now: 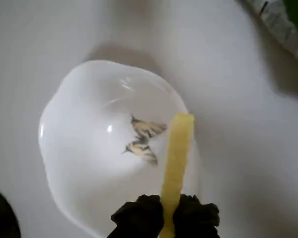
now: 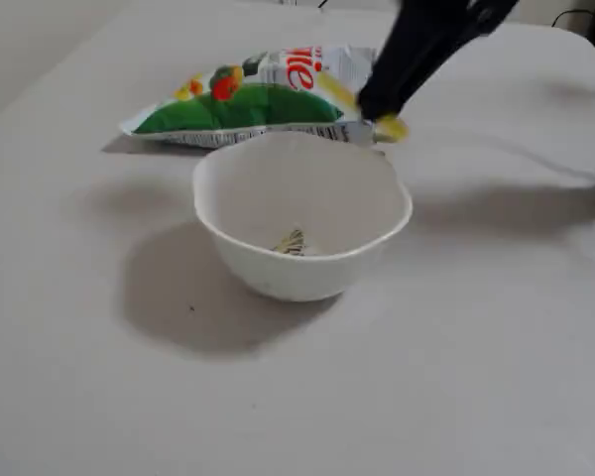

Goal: Pick up veggie straw from inside of open veggie straw packet and place it inside the bowl on the left side of the veggie straw packet

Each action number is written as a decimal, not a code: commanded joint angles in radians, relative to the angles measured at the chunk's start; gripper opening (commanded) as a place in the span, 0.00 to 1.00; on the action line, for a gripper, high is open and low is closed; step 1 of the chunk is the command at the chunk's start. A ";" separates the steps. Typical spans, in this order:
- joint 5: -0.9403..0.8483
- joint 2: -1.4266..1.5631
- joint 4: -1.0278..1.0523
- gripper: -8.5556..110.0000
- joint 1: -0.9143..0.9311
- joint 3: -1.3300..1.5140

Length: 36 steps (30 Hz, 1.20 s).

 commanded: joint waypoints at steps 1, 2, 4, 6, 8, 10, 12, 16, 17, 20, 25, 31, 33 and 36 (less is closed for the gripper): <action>0.018 -0.092 -0.058 0.07 -0.031 -0.133; 0.020 -0.112 -0.063 0.07 -0.031 -0.146; 0.023 -0.144 -0.074 0.07 -0.031 -0.166; 0.029 -0.169 -0.075 0.07 -0.034 -0.183; 0.032 -0.183 -0.078 0.11 -0.041 -0.186; 0.040 -0.187 -0.080 0.16 -0.051 -0.186; 0.043 -0.186 -0.075 0.19 -0.057 -0.186; 0.043 -0.167 -0.048 0.27 -0.066 -0.186; 0.043 -0.161 -0.038 0.27 -0.067 -0.186; 0.043 -0.124 0.000 0.27 -0.067 -0.186; 0.060 0.025 0.095 0.17 -0.061 -0.176; 0.146 0.253 0.232 0.07 -0.028 -0.176; 0.206 0.325 0.270 0.07 0.000 -0.176; 0.347 0.403 0.325 0.07 0.077 -0.176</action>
